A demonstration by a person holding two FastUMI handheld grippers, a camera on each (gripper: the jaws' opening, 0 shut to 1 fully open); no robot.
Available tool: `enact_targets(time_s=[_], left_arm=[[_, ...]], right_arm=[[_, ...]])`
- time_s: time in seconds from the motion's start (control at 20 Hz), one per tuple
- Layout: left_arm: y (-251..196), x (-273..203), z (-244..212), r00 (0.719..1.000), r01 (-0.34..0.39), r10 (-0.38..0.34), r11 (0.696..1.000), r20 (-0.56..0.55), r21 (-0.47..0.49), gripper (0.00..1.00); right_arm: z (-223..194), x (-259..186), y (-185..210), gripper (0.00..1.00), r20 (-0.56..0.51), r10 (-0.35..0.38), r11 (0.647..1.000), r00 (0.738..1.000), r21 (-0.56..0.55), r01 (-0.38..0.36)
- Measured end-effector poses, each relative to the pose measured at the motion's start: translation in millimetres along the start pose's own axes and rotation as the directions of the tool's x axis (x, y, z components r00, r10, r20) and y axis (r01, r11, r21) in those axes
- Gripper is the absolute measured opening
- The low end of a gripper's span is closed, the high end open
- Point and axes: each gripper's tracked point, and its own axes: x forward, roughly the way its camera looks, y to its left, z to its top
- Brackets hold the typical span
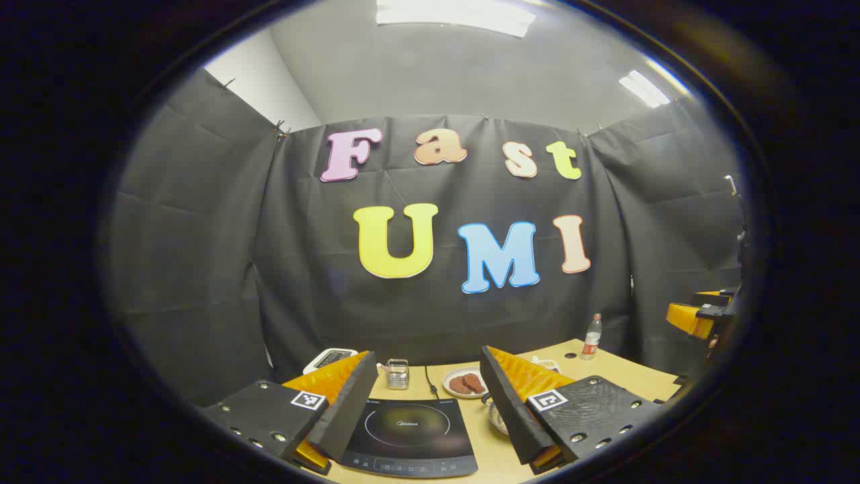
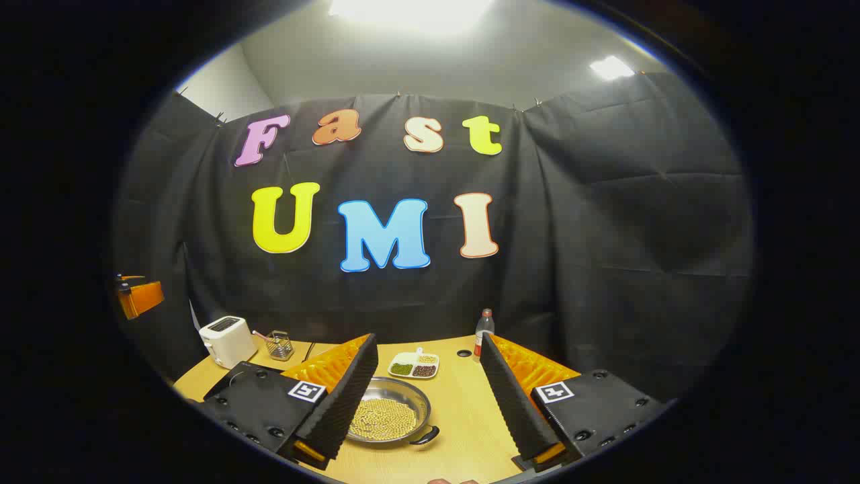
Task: First push the handle of the pot to place it horizontally, then grasp the pot with both hands and set it on the induction cooktop.
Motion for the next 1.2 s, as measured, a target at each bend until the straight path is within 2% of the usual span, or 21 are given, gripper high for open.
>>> enact_targets(time_s=[0.15, 0.35, 0.4, 0.45, 0.55, 0.65, 1.2], left_arm=[[-1, -1, -5, 1.0, 0.003, -0.003, 1.0, -0.005, -0.014, 0.96], [2, -7, -12, 1.0, -0.008, 0.007, 0.999, -0.017, -0.053, 0.9], [3, -7, -14, 1.0, -0.011, 0.009, 0.998, -0.023, -0.056, 0.96], [4, -10, -17, 1.0, -0.014, 0.012, 0.998, -0.028, -0.058, 0.96], [7, -11, -19, 0.999, -0.019, 0.017, 0.998, -0.033, -0.065, 0.9], [9, -12, -21, 0.999, -0.02, 0.018, 0.997, -0.034, -0.071, 0.9], [8, -12, -35, 0.999, -0.013, 0.01, 0.997, -0.05, -0.072, 0.91]], right_arm=[[-3, -4, 1, 0.97, -0.006, -0.002, 1.0, 1.0, -0.001, 0.002], [-6, -10, -1, 0.97, -0.014, -0.004, 1.0, 1.0, -0.001, 0.004], [-7, -12, -1, 0.97, -0.019, -0.004, 1.0, 1.0, -0.003, 0.004], [-8, -13, -1, 0.97, -0.021, -0.002, 1.0, 1.0, -0.003, 0.002], [-6, -16, 1, 0.97, -0.019, 0.003, 1.0, 1.0, -0.002, -0.003], [-5, -18, 1, 0.98, -0.014, 0.006, 1.0, 1.0, -0.008, -0.006], [-5, -12, 26, 0.97, -0.035, 0.074, 0.997, 0.997, -0.028, -0.075]])
